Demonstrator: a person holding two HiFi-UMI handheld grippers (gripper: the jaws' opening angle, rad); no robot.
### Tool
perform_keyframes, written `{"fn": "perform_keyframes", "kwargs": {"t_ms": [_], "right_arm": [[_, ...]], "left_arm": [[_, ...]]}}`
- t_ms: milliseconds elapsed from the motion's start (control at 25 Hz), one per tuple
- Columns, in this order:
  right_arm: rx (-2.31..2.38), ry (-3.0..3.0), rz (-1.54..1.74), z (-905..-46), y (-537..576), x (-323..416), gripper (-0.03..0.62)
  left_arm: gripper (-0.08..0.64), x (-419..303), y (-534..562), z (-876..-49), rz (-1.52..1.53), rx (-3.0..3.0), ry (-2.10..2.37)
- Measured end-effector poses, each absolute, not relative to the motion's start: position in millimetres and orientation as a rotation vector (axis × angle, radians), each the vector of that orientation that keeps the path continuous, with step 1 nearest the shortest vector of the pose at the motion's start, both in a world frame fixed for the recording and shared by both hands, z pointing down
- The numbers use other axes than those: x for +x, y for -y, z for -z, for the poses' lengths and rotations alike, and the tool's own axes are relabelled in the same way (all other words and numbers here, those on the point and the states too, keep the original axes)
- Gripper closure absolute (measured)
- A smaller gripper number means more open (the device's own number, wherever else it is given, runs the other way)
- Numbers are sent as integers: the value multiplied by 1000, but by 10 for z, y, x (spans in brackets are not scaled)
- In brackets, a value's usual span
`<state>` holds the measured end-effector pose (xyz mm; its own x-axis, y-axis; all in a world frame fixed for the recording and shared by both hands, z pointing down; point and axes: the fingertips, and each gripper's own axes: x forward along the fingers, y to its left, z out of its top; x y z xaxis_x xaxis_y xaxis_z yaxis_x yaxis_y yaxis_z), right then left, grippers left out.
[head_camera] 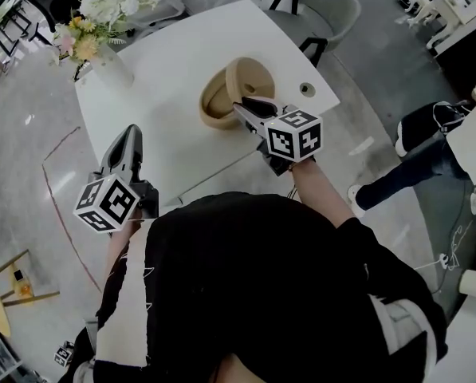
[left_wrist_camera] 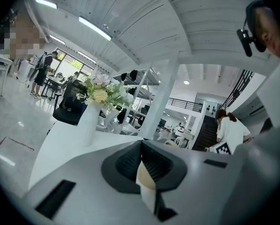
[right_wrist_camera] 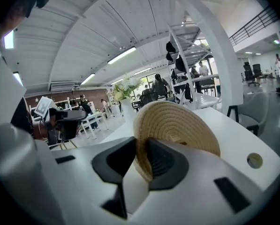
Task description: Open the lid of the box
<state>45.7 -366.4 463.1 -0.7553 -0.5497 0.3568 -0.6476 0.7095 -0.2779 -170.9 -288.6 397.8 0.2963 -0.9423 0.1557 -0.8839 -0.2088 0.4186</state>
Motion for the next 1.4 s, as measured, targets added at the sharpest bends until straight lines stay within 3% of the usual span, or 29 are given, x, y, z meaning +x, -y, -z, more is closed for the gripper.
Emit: {"fn": "perform_keyframes", "kwargs": {"t_ms": [1400], "right_arm": [[1423,2733,-844,-4338,3772,1088,528]], "left_arm": [[549,-1784,2737,-4118,134,2149,1567]]}}
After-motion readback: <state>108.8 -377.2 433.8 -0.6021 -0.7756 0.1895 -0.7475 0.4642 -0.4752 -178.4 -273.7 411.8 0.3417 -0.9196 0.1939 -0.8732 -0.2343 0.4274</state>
